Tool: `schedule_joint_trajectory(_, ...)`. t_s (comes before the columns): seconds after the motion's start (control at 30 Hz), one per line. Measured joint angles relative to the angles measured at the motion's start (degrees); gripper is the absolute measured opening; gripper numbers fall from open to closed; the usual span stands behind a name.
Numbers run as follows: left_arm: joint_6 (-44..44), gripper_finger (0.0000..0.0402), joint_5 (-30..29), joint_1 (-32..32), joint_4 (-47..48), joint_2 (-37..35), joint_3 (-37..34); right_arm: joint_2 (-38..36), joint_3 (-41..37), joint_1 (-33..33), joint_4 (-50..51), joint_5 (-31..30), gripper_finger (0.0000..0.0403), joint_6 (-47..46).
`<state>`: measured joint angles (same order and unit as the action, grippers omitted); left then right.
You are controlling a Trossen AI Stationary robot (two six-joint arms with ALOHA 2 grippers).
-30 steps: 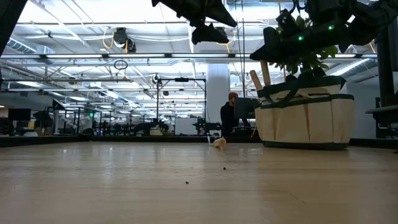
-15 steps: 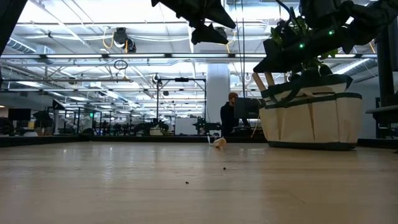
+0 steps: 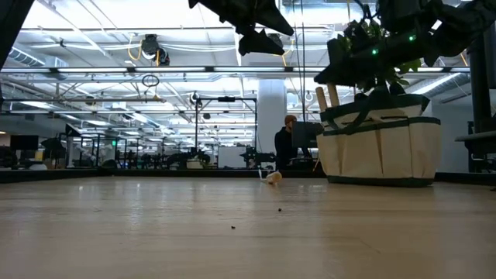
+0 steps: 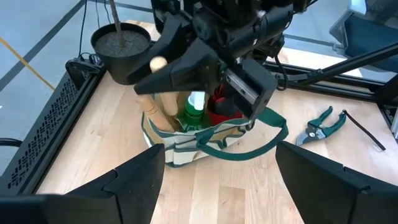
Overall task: Pick & Place Garden tools in Gardening bag
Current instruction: Put the brown trowel into the gardening bag, then put the brown brown hand rake into the gardening bag
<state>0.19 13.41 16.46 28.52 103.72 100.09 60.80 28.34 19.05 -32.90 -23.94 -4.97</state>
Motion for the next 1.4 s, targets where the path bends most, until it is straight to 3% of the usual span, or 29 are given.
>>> schedule_joint_trajectory(0.53, 1.6, 0.0312, 0.0, 0.0, 0.0, 0.0, 0.0, 0.0, 0.1, 0.1, 8.8, -1.8, 0.0059, -1.9)
schedule_joint_trajectory(0.97, 1.6, 0.0310, 0.0, 0.0, 0.0, 0.0, 0.0, -0.7, 0.0, 0.1, 8.9, -1.5, 0.0132, -1.6)
schedule_joint_trajectory(1.17, 1.5, 0.0317, 0.0, 0.0, 3.8, 0.0, 0.0, -5.9, 0.0, 0.0, 6.6, -1.5, 0.0167, 1.0)
schedule_joint_trajectory(1.4, -0.6, 0.0309, 0.0, 0.0, 7.9, 0.0, -2.6, -15.1, 0.0, 0.0, 6.1, -1.2, 0.0177, 1.1)
